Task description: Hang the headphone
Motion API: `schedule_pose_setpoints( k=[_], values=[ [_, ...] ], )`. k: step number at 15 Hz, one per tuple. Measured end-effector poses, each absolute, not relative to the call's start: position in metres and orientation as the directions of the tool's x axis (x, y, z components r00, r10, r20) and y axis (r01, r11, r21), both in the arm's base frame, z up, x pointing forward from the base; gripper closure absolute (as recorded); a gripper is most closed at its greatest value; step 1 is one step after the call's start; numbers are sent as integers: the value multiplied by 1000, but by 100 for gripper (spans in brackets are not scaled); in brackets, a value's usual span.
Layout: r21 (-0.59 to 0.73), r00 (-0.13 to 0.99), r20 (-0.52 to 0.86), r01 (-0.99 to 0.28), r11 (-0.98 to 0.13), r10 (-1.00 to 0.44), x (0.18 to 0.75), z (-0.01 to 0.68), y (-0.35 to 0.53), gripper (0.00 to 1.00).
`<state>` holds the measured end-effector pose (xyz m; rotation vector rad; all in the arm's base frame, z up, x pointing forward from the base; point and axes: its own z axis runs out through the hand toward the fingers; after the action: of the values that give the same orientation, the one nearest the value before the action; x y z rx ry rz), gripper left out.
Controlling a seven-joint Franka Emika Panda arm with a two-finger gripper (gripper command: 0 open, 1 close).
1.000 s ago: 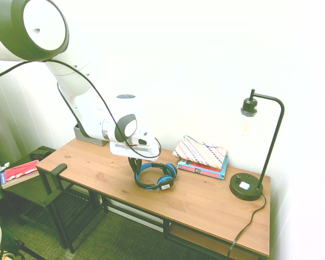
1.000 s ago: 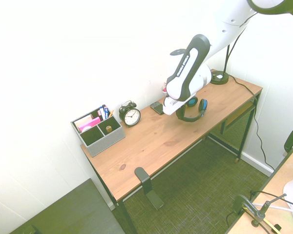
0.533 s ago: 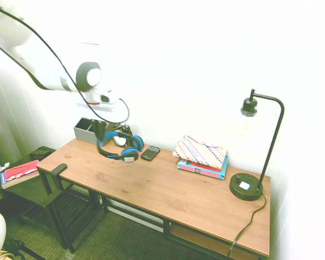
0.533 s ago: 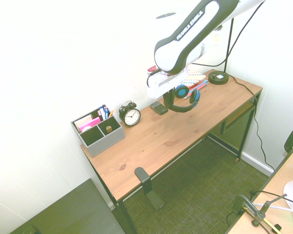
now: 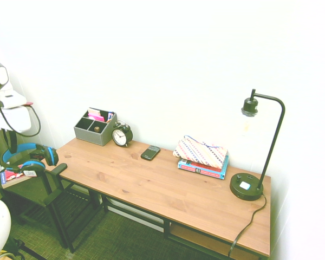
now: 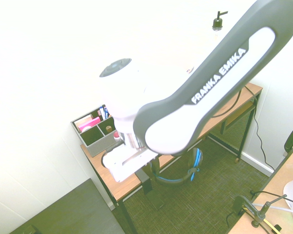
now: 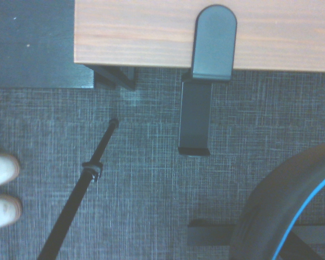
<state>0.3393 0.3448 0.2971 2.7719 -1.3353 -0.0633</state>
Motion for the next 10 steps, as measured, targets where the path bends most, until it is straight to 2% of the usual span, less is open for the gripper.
schedule_pose_setpoints(
  k=[6, 10],
  values=[
    [27, 458, -16, -889, -458, -889, 324, 173, 368, 100],
    [-12, 433, 21, -901, -433, -901, 345, 120, 347, 100]
  ],
)
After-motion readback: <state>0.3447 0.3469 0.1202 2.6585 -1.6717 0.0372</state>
